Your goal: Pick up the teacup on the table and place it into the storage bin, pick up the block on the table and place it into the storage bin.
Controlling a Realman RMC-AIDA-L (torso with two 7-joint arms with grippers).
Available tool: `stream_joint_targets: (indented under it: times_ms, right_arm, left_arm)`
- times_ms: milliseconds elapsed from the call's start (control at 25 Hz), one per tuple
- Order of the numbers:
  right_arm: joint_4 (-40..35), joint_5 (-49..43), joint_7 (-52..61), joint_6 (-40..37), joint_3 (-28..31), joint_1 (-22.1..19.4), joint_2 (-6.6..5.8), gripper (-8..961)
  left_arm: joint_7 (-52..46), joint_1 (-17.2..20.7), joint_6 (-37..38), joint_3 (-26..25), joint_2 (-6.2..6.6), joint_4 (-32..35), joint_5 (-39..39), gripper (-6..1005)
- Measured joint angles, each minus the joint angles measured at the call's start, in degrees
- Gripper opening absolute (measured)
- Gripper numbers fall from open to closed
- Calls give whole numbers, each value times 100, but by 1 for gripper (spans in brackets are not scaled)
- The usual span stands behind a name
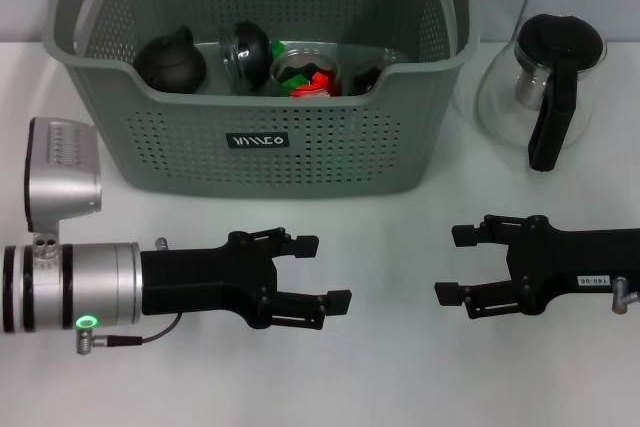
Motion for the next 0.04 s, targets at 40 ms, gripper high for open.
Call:
stream_joint_targets:
  times_ms: [40]
  right_arm:
    - [1,0,0,1,0,0,0,945]
  left_arm:
    - [0,0,0,-1,0,-8,4,938]
